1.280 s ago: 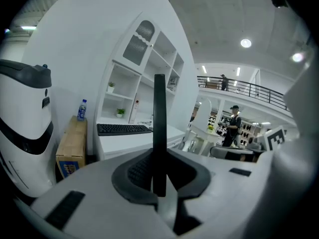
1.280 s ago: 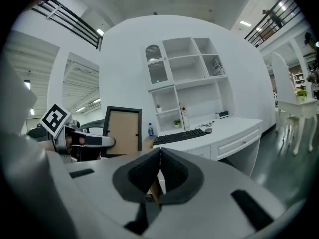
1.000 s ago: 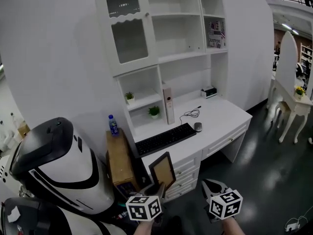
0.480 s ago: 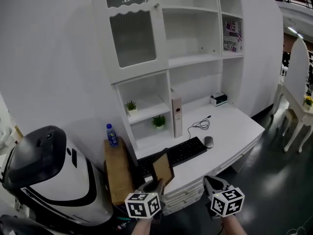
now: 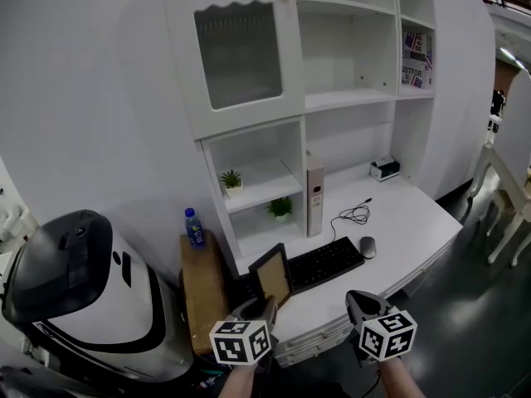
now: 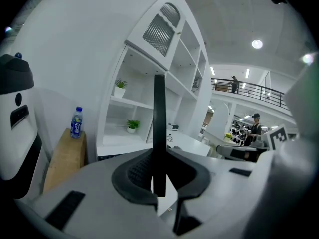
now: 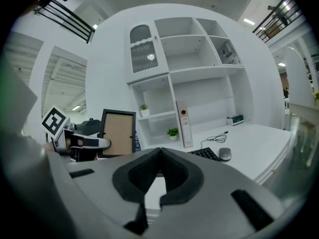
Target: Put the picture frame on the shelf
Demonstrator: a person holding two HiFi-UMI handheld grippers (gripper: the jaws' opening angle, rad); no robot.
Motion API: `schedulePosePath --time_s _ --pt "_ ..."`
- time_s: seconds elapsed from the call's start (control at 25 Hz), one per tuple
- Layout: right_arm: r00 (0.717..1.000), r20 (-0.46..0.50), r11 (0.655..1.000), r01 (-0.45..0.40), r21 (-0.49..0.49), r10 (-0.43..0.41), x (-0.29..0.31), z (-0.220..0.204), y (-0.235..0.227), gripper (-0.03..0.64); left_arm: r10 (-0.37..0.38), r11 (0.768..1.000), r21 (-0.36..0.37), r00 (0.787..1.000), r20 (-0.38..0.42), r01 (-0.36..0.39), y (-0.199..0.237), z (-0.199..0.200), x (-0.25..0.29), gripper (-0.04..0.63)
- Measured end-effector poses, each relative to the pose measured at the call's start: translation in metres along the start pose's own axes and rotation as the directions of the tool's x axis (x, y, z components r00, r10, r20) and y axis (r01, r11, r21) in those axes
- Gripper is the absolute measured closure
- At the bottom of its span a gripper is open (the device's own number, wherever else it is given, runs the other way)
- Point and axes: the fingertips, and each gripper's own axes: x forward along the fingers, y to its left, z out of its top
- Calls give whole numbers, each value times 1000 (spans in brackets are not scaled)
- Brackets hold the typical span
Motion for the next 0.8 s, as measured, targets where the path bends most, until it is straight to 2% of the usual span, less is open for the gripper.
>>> schedulePosePath --time_s 0.44,0.8 --pt "998 -13 997 -69 -23 68 61 28 -34 617 110 994 23 994 12 -110 28 31 39 540" --pt "986 -32 986 -163 -39 162 118 56 -69 617 233 966 109 972 28 -235 42 69 79 540"
